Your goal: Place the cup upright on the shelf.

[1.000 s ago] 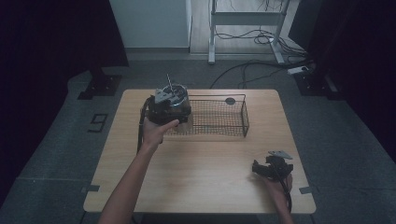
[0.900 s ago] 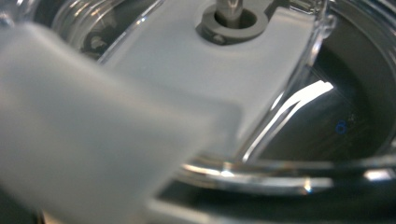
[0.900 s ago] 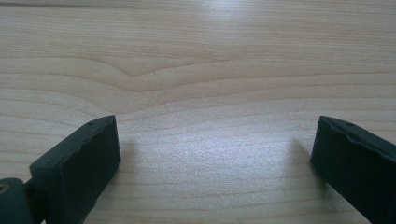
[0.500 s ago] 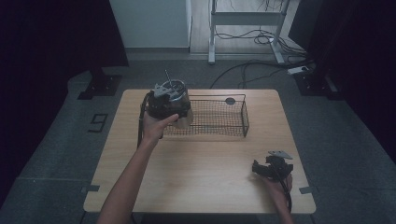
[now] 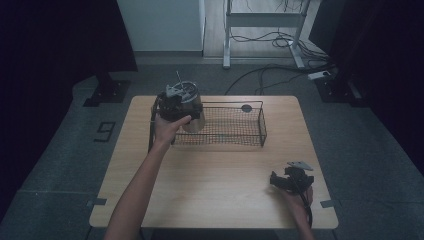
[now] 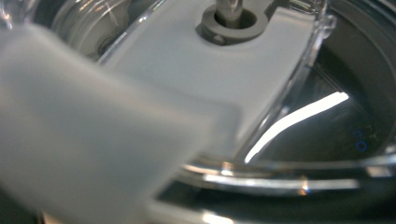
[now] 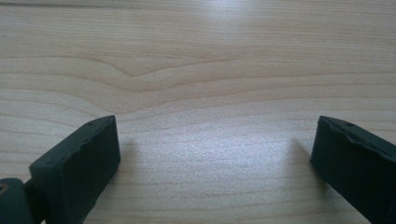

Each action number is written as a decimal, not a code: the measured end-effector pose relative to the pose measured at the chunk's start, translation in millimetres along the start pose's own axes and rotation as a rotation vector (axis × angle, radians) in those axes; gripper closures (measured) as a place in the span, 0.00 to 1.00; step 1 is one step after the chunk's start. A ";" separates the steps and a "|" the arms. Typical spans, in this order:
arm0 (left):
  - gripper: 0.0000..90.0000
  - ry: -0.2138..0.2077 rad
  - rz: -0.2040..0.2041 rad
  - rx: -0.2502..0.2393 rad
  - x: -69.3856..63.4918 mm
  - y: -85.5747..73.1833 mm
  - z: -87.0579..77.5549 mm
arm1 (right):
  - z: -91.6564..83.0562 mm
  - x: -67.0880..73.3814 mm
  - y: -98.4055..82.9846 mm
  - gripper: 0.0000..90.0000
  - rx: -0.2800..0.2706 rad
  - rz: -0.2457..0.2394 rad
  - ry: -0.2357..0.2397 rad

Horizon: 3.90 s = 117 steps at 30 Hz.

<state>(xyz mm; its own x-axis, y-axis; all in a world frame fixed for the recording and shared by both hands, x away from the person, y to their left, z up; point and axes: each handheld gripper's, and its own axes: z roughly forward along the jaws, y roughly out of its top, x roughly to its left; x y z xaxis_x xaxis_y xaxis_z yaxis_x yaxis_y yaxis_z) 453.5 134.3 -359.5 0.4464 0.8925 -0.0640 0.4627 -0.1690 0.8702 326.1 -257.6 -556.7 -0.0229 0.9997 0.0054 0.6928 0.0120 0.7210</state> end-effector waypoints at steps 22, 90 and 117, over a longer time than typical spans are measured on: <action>0.04 0.049 0.017 0.028 9.5 -7.1 37.0 | -0.2 -0.1 -0.1 0.01 0.001 0.002 0.001; 0.04 0.121 0.003 0.152 13.9 -69.8 100.7 | -0.4 0.0 -0.2 0.02 0.000 0.004 -0.002; 0.00 0.046 -0.030 0.030 11.4 -57.7 56.6 | -0.4 0.1 -0.1 0.02 0.001 0.003 -0.003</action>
<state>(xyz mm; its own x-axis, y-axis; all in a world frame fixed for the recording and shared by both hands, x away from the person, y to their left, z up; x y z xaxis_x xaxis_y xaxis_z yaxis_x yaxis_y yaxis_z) 475.3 130.6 -438.1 0.3966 0.9156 -0.0668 0.4984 -0.1537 0.8532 325.7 -257.6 -556.5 -0.0186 0.9998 0.0061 0.6934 0.0085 0.7205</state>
